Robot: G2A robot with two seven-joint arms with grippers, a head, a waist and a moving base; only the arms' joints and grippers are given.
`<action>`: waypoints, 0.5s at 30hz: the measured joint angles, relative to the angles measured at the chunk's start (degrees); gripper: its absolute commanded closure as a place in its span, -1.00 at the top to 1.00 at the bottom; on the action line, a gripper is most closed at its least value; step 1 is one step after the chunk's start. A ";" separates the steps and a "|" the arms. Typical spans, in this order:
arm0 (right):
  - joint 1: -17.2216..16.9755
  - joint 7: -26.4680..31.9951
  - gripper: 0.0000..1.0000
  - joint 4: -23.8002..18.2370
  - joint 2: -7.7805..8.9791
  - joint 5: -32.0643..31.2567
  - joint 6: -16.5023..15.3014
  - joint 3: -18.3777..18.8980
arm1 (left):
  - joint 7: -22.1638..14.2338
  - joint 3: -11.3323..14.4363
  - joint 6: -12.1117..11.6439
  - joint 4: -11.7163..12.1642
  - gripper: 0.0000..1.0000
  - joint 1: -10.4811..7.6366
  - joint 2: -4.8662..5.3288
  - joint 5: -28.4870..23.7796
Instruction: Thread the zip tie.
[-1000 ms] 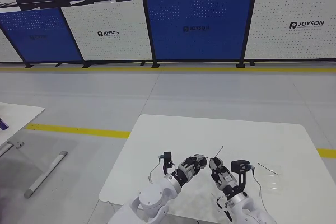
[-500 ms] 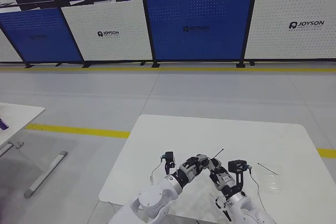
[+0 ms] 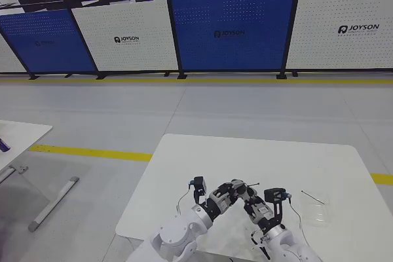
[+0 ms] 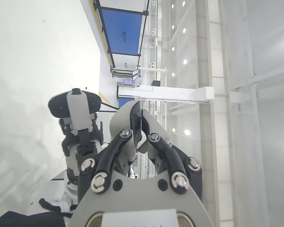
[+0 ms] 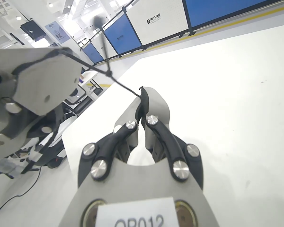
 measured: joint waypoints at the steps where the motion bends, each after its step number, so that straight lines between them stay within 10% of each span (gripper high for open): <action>1: 0.04 0.02 -1.00 0.25 0.01 -0.03 -0.08 -0.05 | -0.15 -0.06 -0.06 -0.25 -1.00 0.08 0.03 0.00; 15: 0.71 -0.46 -1.00 2.44 -0.01 0.83 -0.72 -0.53 | -1.38 -0.53 -0.59 -1.77 -1.00 0.82 0.26 0.05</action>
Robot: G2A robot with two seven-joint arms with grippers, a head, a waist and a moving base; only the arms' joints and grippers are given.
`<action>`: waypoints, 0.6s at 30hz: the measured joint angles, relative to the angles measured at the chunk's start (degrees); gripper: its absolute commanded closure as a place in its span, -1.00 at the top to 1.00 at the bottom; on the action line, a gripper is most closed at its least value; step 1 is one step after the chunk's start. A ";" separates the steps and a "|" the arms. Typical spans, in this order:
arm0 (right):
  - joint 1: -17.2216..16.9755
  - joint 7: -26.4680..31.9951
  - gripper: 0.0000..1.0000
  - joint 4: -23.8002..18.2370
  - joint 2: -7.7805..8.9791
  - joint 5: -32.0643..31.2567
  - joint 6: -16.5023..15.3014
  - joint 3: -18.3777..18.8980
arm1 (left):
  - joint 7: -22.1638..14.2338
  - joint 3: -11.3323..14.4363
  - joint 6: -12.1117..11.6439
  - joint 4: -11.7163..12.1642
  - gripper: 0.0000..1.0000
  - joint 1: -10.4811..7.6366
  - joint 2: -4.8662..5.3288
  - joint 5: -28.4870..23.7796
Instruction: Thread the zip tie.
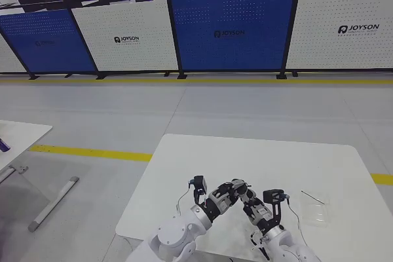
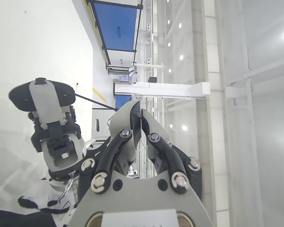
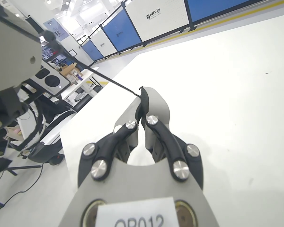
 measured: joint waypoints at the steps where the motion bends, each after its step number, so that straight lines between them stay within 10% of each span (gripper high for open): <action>1: 0.02 -0.05 -1.00 0.14 0.01 0.05 -0.08 0.00 | -0.08 0.03 -0.02 -0.11 -1.00 0.01 0.01 0.04; 7: 0.32 -0.17 -0.94 0.85 -0.01 0.62 -0.43 -0.18 | -0.10 0.19 0.04 -0.09 -1.00 -0.10 0.04 0.37; 9: 0.34 -0.25 1.00 0.93 0.01 0.99 -0.93 -0.12 | 0.64 0.27 0.30 0.31 -1.00 -0.41 -0.02 0.60; 18: -4.10 -5.22 1.00 -2.10 0.95 5.39 -5.62 4.66 | 4.21 0.26 -0.01 2.03 -1.00 -1.47 -0.35 0.17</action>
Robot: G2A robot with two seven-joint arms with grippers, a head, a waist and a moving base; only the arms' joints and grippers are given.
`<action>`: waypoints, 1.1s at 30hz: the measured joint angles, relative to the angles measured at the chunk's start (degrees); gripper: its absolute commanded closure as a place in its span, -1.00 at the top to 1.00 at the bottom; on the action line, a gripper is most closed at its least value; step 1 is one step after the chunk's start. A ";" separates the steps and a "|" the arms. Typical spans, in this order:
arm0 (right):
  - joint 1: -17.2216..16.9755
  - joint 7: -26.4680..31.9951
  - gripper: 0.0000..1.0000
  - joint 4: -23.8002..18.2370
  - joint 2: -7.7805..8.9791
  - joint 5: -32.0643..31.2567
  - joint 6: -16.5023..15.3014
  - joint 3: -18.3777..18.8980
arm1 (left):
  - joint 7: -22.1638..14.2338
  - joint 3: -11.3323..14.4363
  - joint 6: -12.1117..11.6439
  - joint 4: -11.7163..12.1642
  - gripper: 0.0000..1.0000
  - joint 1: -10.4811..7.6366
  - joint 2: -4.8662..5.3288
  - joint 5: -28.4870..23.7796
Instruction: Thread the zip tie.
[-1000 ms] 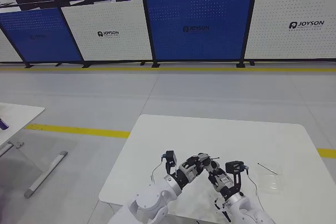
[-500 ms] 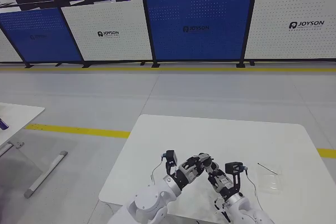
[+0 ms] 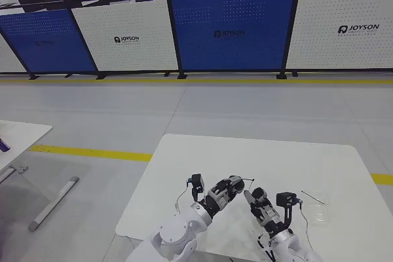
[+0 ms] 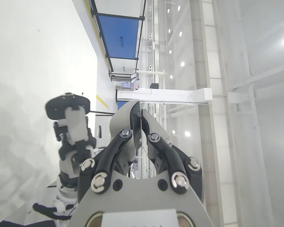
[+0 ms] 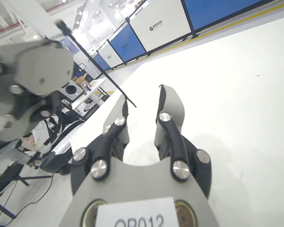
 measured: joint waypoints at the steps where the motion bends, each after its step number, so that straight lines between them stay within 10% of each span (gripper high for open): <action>1: -1.24 -1.12 1.00 -0.80 0.25 0.75 -1.25 1.21 | 0.36 -0.33 -0.16 0.19 -1.00 0.05 0.00 -0.19; 11: -10.84 -9.78 1.00 -10.20 2.82 14.41 -1.95 7.86 | 8.76 -1.88 -1.26 3.01 -1.00 0.77 -0.09 4.72; 33: -10.98 -9.62 1.00 -10.26 2.89 16.10 -1.96 8.06 | 9.48 -1.64 -1.06 3.20 -1.00 0.83 -0.13 5.53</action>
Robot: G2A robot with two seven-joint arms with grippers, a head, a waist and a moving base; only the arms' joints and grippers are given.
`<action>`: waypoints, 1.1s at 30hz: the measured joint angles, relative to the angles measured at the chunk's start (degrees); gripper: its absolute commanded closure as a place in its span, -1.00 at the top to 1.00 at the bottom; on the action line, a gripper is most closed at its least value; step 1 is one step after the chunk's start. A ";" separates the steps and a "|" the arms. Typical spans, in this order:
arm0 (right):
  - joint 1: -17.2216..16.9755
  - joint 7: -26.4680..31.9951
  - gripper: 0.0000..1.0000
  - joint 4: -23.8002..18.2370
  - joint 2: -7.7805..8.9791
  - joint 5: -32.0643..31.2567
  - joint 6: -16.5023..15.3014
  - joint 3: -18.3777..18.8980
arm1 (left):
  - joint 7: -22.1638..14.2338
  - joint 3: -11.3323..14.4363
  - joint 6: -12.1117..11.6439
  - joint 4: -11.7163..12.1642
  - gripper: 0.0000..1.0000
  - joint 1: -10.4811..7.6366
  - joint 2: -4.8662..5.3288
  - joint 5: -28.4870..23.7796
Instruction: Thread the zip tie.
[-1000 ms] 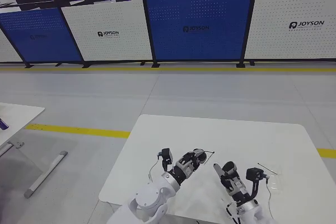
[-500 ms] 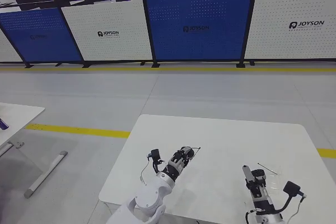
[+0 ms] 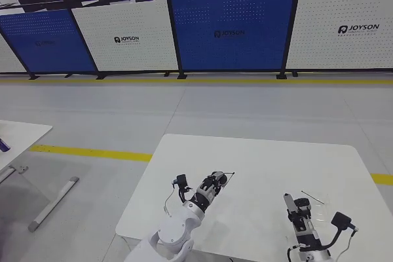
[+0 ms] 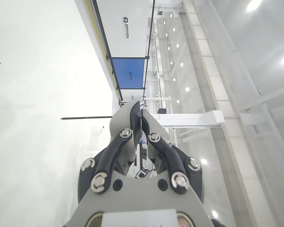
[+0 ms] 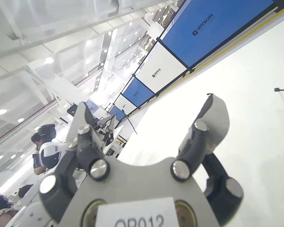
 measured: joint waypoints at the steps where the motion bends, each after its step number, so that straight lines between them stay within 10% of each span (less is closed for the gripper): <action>1: 0.00 0.00 1.00 0.00 0.00 0.00 0.00 0.00 | 0.00 0.00 0.00 0.00 -1.00 0.00 0.00 0.00; 19: 0.27 0.59 1.00 -0.26 -0.03 0.70 0.07 -0.01 | 0.22 -0.04 -0.13 0.22 -1.00 -0.08 -0.05 0.11; 33: -2.08 1.27 1.00 -2.58 0.27 19.26 0.74 7.57 | 11.53 -1.12 1.07 2.15 -1.00 -0.76 -0.99 0.97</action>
